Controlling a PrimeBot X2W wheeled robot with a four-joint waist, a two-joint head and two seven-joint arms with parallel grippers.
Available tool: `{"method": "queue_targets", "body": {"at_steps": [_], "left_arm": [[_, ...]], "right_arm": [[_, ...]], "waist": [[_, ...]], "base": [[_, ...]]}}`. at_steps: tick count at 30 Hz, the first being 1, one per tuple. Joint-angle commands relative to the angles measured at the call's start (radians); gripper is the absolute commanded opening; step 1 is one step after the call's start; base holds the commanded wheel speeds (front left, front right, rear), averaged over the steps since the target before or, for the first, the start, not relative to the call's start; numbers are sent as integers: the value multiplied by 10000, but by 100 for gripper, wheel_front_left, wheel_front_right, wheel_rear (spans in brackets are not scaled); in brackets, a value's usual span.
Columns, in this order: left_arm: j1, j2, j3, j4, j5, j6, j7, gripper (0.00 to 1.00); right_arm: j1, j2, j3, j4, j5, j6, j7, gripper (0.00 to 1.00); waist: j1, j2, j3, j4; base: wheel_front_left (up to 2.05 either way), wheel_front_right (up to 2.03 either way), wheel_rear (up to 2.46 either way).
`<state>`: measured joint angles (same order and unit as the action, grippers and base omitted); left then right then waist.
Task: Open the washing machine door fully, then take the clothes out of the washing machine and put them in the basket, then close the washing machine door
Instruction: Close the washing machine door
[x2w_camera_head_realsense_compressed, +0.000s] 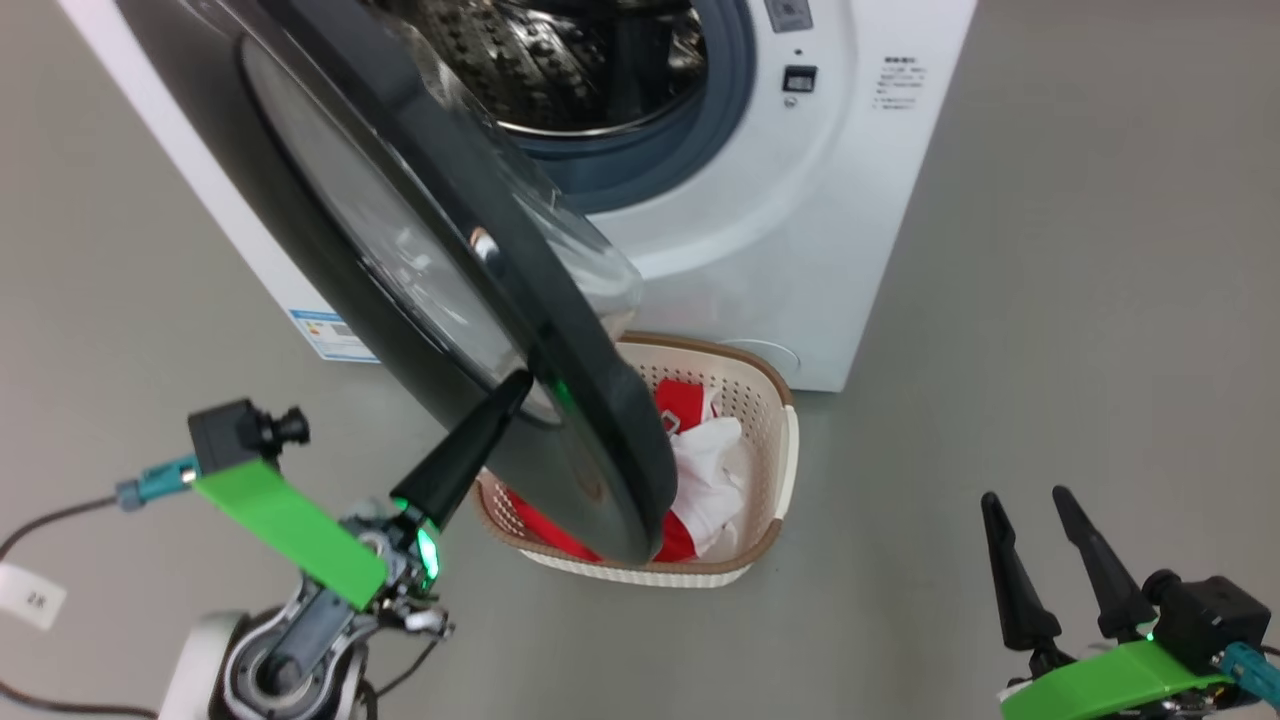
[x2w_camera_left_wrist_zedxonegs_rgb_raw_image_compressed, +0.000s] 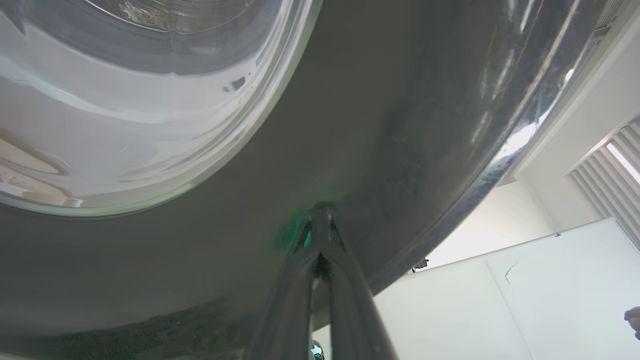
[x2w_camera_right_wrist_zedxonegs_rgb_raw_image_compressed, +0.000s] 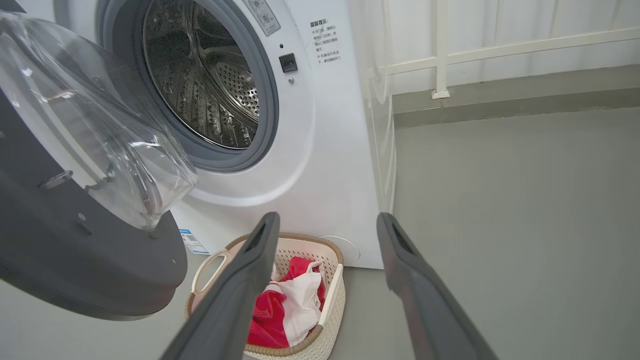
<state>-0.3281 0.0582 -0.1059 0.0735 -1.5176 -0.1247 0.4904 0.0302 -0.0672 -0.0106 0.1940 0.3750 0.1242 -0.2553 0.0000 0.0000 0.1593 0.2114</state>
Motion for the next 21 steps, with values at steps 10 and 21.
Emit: {"method": "queue_targets", "body": {"at_steps": [10, 21], "left_arm": [[-2134, 137, -364, 823, 707, -60, -1717, 0], [-4296, 527, -1100, 2634, 1105, -60, -4171, 0]], "right_arm": [[-800, -14, 124, -313, -92, 65, -65, 100], [-1132, 121, 205, -324, -57, 65, -65, 100]], "waist": [[0, 0, 1056, -1177], [0, 0, 1554, -2090]], "base": [[0, 0, 0], [0, 0, 0]]}}
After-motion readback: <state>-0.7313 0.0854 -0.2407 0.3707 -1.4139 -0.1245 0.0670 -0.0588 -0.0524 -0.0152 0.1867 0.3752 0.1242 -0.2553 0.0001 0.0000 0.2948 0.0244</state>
